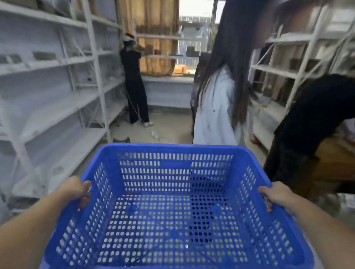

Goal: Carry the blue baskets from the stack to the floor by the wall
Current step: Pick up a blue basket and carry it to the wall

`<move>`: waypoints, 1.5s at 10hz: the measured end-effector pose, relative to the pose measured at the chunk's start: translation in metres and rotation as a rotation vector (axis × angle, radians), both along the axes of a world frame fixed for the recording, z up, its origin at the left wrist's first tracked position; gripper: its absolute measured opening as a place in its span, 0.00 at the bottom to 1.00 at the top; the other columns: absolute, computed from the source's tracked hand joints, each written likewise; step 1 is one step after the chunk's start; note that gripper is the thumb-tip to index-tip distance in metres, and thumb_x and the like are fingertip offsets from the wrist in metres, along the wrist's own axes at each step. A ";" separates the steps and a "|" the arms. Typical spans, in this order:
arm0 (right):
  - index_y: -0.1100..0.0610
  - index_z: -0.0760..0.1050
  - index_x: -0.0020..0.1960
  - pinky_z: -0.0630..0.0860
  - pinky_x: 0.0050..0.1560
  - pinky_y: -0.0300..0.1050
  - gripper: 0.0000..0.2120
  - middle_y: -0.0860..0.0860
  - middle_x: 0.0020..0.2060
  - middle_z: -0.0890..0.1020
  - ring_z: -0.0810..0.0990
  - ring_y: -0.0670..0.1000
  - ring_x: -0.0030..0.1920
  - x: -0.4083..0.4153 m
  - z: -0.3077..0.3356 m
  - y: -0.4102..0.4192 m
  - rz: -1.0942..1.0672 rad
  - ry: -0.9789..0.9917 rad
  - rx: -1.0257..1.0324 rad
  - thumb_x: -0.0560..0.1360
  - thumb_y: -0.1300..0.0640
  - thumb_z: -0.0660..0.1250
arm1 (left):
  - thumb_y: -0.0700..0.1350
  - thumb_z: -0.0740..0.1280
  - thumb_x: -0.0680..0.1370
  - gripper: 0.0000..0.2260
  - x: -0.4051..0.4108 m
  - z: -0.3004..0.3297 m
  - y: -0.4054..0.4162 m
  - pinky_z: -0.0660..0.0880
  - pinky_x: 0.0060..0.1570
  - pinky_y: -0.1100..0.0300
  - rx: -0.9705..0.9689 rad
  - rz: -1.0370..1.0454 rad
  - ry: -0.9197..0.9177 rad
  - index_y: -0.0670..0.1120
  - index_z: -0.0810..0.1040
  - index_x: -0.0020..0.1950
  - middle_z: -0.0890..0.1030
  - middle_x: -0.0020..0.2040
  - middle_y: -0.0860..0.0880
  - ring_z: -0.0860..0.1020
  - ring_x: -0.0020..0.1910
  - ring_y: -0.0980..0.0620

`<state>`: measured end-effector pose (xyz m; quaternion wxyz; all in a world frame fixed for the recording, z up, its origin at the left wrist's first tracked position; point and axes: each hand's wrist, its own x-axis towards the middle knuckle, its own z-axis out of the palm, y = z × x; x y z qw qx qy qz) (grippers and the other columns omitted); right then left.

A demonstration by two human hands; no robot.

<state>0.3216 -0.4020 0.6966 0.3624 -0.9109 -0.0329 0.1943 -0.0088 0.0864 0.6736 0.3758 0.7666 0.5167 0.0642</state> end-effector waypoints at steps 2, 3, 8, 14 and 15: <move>0.64 0.70 0.32 0.76 0.29 0.49 0.19 0.57 0.21 0.70 0.69 0.55 0.23 -0.008 0.080 -0.017 -0.006 -0.074 0.086 0.81 0.60 0.65 | 0.46 0.63 0.82 0.25 0.004 0.086 0.007 0.79 0.45 0.51 0.164 0.002 -0.055 0.41 0.74 0.26 0.82 0.30 0.35 0.83 0.35 0.38; 0.64 0.71 0.33 0.77 0.29 0.48 0.19 0.57 0.22 0.71 0.70 0.56 0.24 -0.012 0.097 -0.021 0.001 -0.077 0.088 0.81 0.60 0.66 | 0.50 0.64 0.82 0.26 0.003 0.102 0.009 0.77 0.37 0.54 0.215 -0.045 -0.073 0.39 0.75 0.26 0.77 0.22 0.39 0.76 0.22 0.43; 0.64 0.70 0.29 0.74 0.26 0.46 0.19 0.60 0.22 0.72 0.72 0.55 0.22 -0.025 0.100 0.039 0.116 -0.099 0.132 0.79 0.66 0.62 | 0.50 0.66 0.81 0.20 -0.063 0.127 0.013 0.76 0.48 0.54 0.300 0.092 0.003 0.32 0.81 0.56 0.83 0.54 0.33 0.82 0.55 0.38; 0.62 0.67 0.34 0.69 0.24 0.43 0.19 0.57 0.24 0.69 0.66 0.53 0.20 -0.106 0.112 0.360 0.576 -0.085 0.203 0.80 0.57 0.68 | 0.44 0.64 0.82 0.14 -0.313 0.111 0.090 0.79 0.43 0.50 0.302 0.630 0.092 0.33 0.81 0.58 0.79 0.34 0.38 0.80 0.37 0.38; 0.62 0.68 0.33 0.71 0.25 0.44 0.20 0.59 0.24 0.71 0.68 0.54 0.20 -0.132 0.102 0.419 0.639 -0.106 0.195 0.80 0.56 0.69 | 0.41 0.63 0.82 0.10 -0.359 0.099 0.118 0.83 0.41 0.44 0.258 0.664 0.141 0.42 0.83 0.56 0.82 0.33 0.34 0.84 0.35 0.33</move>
